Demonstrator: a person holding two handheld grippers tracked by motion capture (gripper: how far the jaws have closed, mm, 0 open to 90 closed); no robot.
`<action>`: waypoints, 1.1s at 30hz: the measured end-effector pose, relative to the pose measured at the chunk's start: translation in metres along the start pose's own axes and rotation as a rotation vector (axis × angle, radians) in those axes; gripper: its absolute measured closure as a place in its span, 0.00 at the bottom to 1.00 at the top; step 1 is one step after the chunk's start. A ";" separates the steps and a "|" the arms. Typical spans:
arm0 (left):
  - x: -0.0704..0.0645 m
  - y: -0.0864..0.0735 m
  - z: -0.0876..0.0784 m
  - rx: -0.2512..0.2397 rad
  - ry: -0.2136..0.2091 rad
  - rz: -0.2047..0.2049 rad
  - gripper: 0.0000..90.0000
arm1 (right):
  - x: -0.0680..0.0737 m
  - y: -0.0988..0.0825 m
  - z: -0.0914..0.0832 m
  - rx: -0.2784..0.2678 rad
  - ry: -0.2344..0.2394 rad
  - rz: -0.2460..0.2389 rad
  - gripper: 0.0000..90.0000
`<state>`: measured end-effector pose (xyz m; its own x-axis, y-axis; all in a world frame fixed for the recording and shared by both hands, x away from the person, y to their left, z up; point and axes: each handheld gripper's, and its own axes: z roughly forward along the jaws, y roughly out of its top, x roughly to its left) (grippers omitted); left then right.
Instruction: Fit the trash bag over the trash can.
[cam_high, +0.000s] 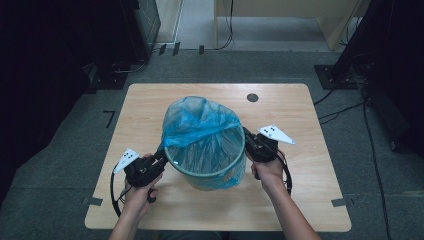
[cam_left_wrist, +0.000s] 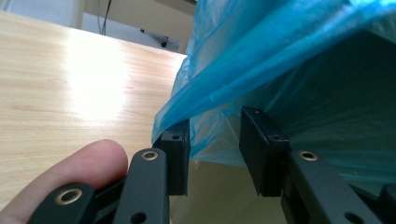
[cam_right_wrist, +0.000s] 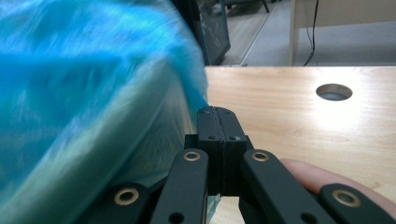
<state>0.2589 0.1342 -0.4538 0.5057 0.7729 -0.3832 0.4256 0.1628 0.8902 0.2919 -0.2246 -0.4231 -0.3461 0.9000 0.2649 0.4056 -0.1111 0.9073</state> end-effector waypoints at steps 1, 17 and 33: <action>-0.003 0.001 -0.001 -0.005 0.014 0.032 0.70 | 0.001 -0.003 0.002 0.010 -0.003 -0.015 1.00; 0.007 -0.016 0.019 0.124 0.067 0.020 0.73 | -0.001 -0.007 -0.018 -0.118 0.004 0.020 1.00; 0.003 -0.017 0.018 0.093 0.095 0.048 0.71 | 0.001 -0.023 -0.004 -0.072 -0.006 0.012 1.00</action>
<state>0.2672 0.1226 -0.4747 0.4555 0.8338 -0.3119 0.4724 0.0706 0.8785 0.2788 -0.2227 -0.4424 -0.3358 0.9011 0.2744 0.3476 -0.1522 0.9252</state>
